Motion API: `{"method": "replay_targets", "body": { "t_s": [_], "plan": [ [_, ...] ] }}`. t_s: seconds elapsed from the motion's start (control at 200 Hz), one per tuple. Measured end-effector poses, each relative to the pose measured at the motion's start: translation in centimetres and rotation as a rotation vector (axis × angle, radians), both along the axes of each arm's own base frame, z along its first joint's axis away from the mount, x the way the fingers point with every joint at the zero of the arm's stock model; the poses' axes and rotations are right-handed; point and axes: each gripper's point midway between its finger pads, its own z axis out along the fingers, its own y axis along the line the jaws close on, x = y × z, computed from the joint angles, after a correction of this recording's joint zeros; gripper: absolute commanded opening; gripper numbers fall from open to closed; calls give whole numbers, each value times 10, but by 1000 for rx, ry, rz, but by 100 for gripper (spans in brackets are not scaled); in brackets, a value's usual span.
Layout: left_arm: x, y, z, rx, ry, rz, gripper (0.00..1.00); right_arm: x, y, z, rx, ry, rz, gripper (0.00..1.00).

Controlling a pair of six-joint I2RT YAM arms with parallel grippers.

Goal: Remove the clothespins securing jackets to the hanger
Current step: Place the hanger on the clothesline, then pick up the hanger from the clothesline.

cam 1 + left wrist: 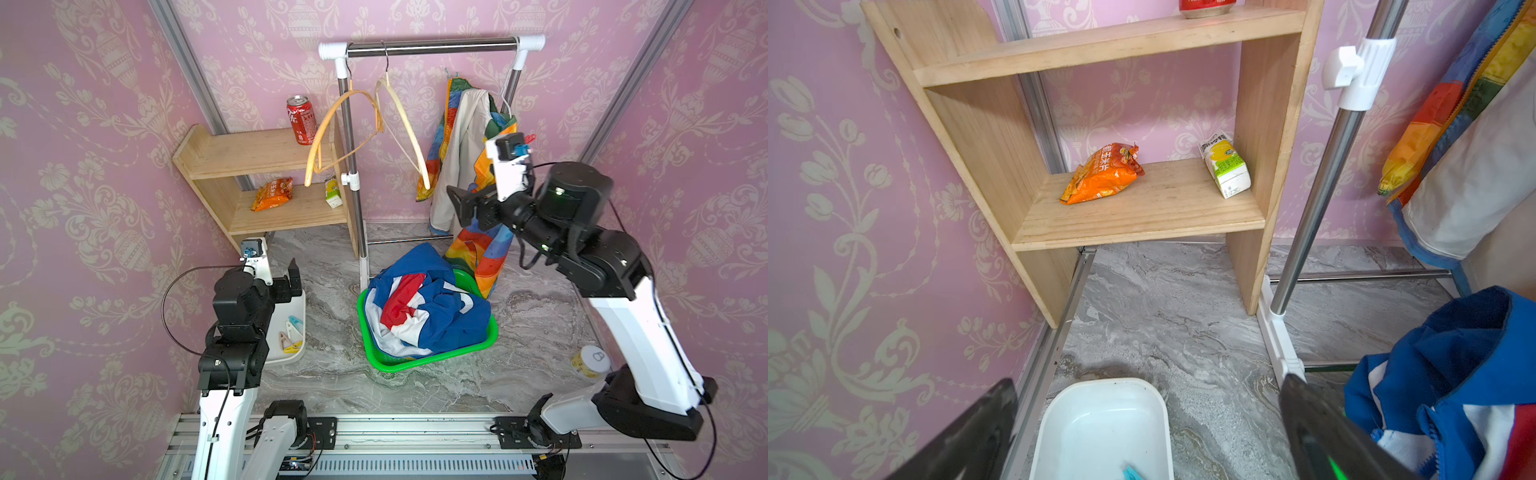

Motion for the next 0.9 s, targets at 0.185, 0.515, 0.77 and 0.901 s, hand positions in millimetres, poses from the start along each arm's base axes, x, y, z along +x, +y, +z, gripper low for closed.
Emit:
{"method": "replay_targets", "body": {
  "t_s": [0.185, 0.515, 0.77, 0.901],
  "plan": [
    [12, -5, -2, -18, -3, -29, 99, -24, -74, 32, 97, -148, -233, 100],
    [1, -8, 8, -20, -48, -45, 99, 84, -108, 4, 69, -56, -485, 100],
    [-17, -8, 13, -18, -66, -43, 99, 120, -131, -41, 109, 46, -526, 100],
    [-19, -7, 8, -18, -46, -37, 99, 126, -139, -45, 143, 49, -512, 100]
  ]
}}
